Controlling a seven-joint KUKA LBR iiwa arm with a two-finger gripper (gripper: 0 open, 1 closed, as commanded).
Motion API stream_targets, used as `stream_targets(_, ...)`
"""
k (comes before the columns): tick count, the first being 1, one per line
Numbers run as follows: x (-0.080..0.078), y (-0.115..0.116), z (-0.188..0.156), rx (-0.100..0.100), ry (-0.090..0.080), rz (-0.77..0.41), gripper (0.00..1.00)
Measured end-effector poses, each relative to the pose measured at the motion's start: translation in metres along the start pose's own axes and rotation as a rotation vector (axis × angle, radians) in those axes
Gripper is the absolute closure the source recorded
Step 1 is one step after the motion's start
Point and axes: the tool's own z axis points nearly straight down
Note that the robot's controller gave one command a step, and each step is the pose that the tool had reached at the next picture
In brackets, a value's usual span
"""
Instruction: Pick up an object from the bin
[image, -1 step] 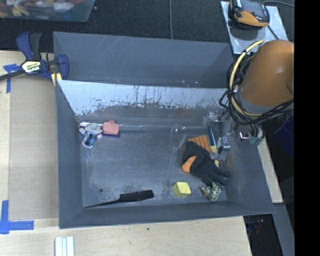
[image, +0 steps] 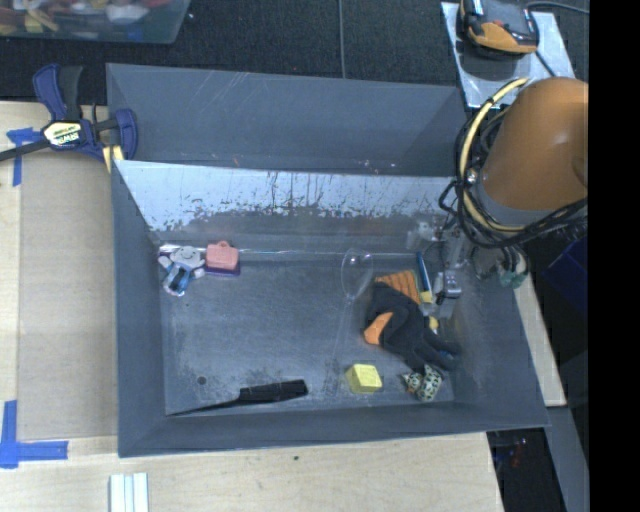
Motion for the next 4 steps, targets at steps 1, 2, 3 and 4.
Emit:
stream_targets(1, -0.005, -0.022, 0.057, 0.002, -0.004, -0.200, 0.00)
stream_targets(2, -0.007, -0.043, 0.137, -0.001, -0.004, -0.238, 0.00)
stream_targets(3, 0.008, -0.040, 0.133, 0.005, -0.018, -0.373, 0.00)
stream_targets(4, 0.052, -0.045, 0.133, 0.002, -0.017, -0.040, 0.00)
